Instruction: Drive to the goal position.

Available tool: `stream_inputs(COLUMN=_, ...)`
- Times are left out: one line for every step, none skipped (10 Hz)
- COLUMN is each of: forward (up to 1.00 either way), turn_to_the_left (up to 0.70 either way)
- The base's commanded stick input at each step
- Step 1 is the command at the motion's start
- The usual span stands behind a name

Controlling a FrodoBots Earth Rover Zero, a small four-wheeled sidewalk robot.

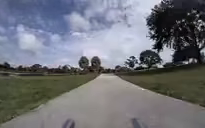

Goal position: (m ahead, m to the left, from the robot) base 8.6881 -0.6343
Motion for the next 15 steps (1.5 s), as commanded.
stream_inputs(forward=0.69, turn_to_the_left=0.03)
stream_inputs(forward=0.69, turn_to_the_left=0.03)
stream_inputs(forward=0.69, turn_to_the_left=0.03)
stream_inputs(forward=0.69, turn_to_the_left=0.03)
stream_inputs(forward=0.69, turn_to_the_left=0.03)
stream_inputs(forward=0.69, turn_to_the_left=0.03)
stream_inputs(forward=0.69, turn_to_the_left=0.03)
stream_inputs(forward=0.69, turn_to_the_left=0.03)
stream_inputs(forward=0.69, turn_to_the_left=0.03)
stream_inputs(forward=0.69, turn_to_the_left=0.03)
stream_inputs(forward=0.69, turn_to_the_left=0.03)
stream_inputs(forward=0.69, turn_to_the_left=0.03)
stream_inputs(forward=0.69, turn_to_the_left=0.03)
stream_inputs(forward=0.69, turn_to_the_left=0.03)
stream_inputs(forward=0.69, turn_to_the_left=0.03)
